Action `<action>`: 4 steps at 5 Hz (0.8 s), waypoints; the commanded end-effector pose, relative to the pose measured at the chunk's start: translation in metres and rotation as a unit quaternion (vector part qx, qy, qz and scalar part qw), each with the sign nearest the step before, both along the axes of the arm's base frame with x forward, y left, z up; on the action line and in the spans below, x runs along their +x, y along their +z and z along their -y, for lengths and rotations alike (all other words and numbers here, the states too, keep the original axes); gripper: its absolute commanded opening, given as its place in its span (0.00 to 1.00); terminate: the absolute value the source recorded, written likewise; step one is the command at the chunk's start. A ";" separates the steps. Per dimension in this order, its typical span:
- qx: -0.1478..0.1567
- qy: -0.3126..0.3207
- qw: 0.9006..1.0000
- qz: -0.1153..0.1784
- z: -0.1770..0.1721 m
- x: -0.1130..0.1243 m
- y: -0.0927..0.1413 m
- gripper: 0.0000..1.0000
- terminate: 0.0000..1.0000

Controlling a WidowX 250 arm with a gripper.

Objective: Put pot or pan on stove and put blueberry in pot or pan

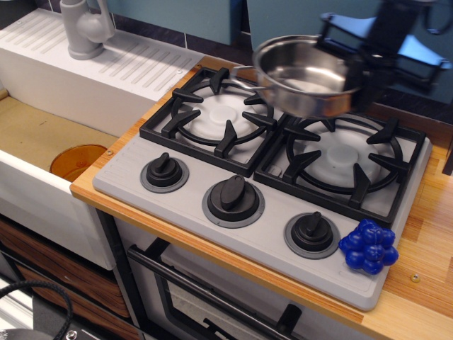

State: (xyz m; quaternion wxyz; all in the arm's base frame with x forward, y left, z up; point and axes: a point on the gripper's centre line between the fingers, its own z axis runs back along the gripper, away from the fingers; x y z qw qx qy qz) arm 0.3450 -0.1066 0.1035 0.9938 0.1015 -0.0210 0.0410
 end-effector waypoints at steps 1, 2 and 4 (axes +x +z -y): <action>-0.005 0.010 0.999 0.045 0.038 0.004 -0.010 0.00 0.00; -0.009 0.006 0.998 0.061 0.039 0.008 -0.028 0.00 0.00; -0.030 -0.007 0.996 0.088 0.029 0.020 -0.052 0.00 0.00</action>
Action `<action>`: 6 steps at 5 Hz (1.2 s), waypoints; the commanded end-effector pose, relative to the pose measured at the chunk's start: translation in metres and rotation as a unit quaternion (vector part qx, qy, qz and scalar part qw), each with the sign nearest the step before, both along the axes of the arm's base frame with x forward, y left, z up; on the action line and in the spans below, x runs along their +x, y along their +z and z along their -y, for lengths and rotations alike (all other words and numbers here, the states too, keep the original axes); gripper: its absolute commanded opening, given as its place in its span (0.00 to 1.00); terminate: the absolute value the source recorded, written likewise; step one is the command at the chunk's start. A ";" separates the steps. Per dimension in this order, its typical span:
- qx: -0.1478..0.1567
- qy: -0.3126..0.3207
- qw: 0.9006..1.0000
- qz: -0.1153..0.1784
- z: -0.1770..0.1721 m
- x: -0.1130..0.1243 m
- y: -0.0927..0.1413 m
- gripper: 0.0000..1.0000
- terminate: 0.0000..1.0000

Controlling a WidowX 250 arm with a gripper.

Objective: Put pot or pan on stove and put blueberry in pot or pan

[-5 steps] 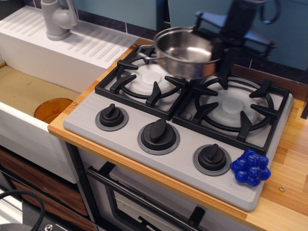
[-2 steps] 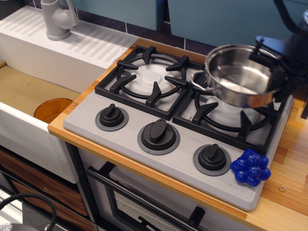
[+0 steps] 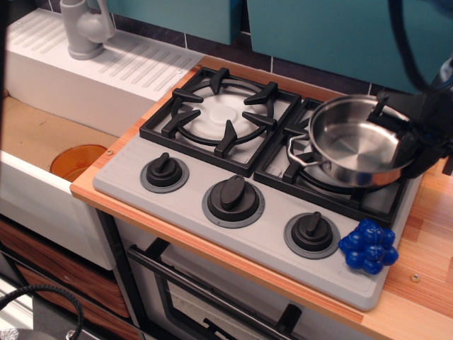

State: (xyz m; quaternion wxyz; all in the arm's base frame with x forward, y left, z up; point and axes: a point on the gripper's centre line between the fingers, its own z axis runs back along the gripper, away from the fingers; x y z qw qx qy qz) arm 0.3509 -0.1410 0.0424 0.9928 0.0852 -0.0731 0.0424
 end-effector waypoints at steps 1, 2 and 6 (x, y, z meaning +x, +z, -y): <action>-0.017 -0.006 0.999 0.042 -0.011 0.018 0.011 1.00 0.00; -0.011 -0.007 0.999 0.031 -0.015 0.018 0.021 1.00 0.00; -0.019 0.006 1.000 -0.018 -0.013 0.007 0.077 1.00 0.00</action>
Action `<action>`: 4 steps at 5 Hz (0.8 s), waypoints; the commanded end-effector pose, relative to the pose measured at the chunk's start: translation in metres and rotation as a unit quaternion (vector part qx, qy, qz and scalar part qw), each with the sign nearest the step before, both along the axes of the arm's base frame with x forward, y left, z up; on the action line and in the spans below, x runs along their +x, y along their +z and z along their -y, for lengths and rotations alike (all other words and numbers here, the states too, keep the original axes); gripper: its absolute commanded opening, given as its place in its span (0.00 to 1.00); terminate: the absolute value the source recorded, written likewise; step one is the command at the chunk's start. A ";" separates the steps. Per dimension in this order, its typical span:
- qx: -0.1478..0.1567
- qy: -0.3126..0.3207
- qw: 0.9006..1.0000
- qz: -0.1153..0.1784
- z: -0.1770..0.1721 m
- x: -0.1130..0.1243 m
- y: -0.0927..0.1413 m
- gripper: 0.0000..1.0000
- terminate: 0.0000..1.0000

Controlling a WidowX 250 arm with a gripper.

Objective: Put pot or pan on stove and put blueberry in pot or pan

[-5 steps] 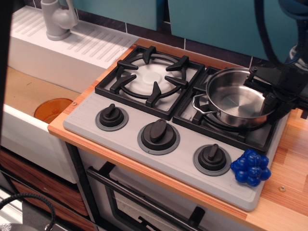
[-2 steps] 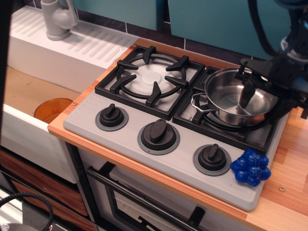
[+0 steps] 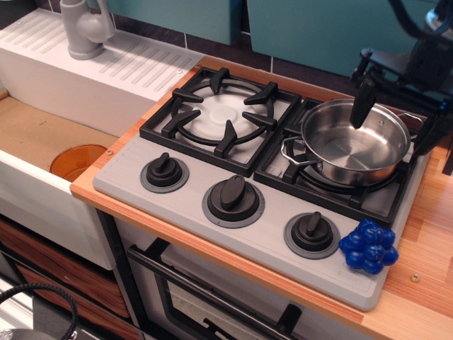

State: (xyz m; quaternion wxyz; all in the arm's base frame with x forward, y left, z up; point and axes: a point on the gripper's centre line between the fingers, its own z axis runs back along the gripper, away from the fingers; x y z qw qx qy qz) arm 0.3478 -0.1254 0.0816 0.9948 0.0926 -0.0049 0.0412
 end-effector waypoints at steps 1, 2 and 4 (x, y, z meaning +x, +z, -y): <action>-0.023 0.003 0.998 0.050 0.003 0.010 0.038 1.00 0.00; -0.023 0.003 0.998 0.050 0.003 0.010 0.038 1.00 0.00; -0.023 0.032 0.997 0.066 0.010 -0.009 0.042 1.00 0.00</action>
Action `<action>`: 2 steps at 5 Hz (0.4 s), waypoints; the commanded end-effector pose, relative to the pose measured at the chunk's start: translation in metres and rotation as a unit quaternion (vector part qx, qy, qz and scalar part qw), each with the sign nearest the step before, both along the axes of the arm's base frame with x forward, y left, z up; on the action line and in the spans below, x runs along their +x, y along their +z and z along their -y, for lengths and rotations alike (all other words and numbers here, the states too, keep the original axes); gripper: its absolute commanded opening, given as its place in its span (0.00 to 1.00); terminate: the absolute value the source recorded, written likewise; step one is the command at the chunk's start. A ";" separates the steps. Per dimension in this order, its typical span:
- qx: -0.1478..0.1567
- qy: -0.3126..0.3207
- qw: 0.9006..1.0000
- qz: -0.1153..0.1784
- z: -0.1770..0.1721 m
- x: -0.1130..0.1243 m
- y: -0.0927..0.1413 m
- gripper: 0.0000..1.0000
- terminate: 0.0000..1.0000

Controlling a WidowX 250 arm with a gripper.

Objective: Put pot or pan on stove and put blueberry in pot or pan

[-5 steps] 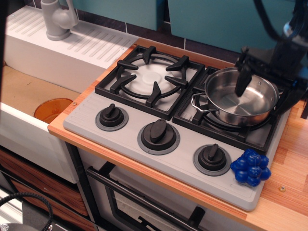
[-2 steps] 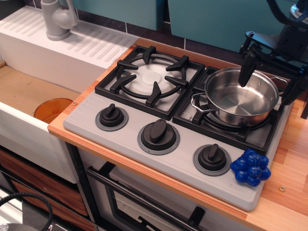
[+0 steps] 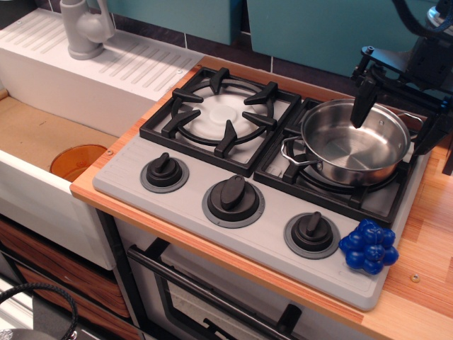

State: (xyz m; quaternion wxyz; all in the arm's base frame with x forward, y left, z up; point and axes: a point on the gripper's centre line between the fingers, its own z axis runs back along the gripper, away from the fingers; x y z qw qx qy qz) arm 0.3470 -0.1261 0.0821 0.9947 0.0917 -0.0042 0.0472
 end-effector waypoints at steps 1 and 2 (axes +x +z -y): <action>-0.013 0.060 0.995 0.078 0.019 -0.023 0.040 1.00 0.00; -0.010 0.063 0.993 0.098 0.023 -0.037 0.026 1.00 0.00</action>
